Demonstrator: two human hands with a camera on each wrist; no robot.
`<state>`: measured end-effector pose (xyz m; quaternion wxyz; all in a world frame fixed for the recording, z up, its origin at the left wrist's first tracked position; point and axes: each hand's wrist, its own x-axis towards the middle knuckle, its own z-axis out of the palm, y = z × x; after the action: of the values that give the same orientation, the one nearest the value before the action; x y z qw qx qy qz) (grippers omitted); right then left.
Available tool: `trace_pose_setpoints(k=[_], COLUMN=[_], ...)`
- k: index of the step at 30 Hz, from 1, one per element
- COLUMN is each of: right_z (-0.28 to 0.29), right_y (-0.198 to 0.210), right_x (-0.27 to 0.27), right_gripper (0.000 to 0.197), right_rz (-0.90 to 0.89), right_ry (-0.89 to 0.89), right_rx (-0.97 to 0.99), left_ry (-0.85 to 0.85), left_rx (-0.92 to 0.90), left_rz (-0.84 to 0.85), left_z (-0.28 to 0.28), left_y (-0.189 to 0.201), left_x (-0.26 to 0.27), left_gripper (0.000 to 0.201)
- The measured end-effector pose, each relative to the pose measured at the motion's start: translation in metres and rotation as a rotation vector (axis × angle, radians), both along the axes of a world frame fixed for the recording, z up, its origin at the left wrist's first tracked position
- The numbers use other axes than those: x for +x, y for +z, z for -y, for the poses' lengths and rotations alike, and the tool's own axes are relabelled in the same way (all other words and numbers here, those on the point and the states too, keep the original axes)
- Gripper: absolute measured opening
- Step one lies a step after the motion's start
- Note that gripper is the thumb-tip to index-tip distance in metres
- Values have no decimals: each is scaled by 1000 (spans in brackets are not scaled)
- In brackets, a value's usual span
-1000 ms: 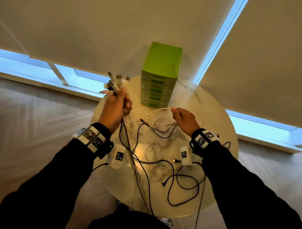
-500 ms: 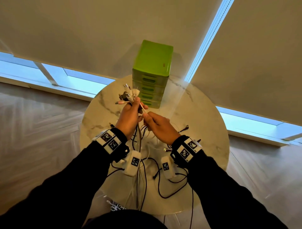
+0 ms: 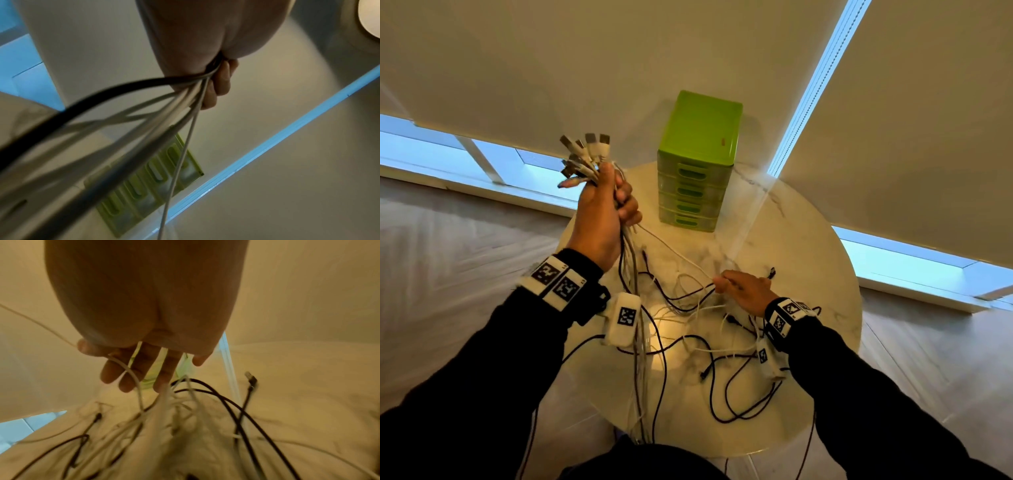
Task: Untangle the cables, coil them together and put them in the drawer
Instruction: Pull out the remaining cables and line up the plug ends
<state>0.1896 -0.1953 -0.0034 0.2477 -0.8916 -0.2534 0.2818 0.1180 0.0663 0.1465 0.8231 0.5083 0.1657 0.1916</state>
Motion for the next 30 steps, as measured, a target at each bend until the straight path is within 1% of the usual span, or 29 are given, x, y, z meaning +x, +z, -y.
trace_pose_setpoints(k=[3, 4, 5, 8, 10, 12, 14, 16, 18, 20, 22, 23, 24, 27, 30], right_z=[-9, -15, -22, -40, -46, -57, -64, -66, -67, -67, -63, -60, -56, -40, -21], right_y=[13, 21, 29, 61, 88, 105, 118, 128, 137, 143, 144, 141, 135, 105, 77], right_x=[3, 4, 4, 7, 5, 4, -4, -10, -14, -16, -15, -13, -12, -5, 0], right_gripper=[35, 34, 33, 27, 28, 28, 25, 21, 20, 18, 20, 22, 27, 36, 38], right_rz=[168, 203, 210, 149, 192, 207, 215, 215, 202, 153, 109, 87, 59, -29, -81], right_ry=[10, -14, -54, -203, -256, -243, -201, -134, -54, 12, 45, 58, 71, 132, 285], right_rx=[17, 60, 141, 462, 579, 634, 650, 676, 684, 677, 656, 618, 562, 319, -28], left_ry=[-38, -62, -89, -188, -223, -228, -234, -253, -250, -223, -197, -185, -174, -122, -1], left_rx=[138, 182, 220, 269, 315, 334, 310, 255, 181, 147, 143, 135, 129, 129, 92], left_rz=[-27, -43, -60, -105, -143, -195, -230, -244, -233, -229, -221, -210, -196, -145, -117], left_z=[6, 13, 20, 41, 54, 60, 64, 67, 68, 65, 60, 58, 55, 44, 25], left_y=[-2, -6, -10, -24, -30, -37, -37, -32, -24, -18, -13, -10, -7, 2, 10], left_x=[-5, -8, -10, -17, -21, -22, -23, -19, -13, -6, -3, -3, -2, -2, 1], left_gripper=[37, 37, 37, 33, 35, 40, 48, 54, 51, 44, 32, 28, 30, 36, 36])
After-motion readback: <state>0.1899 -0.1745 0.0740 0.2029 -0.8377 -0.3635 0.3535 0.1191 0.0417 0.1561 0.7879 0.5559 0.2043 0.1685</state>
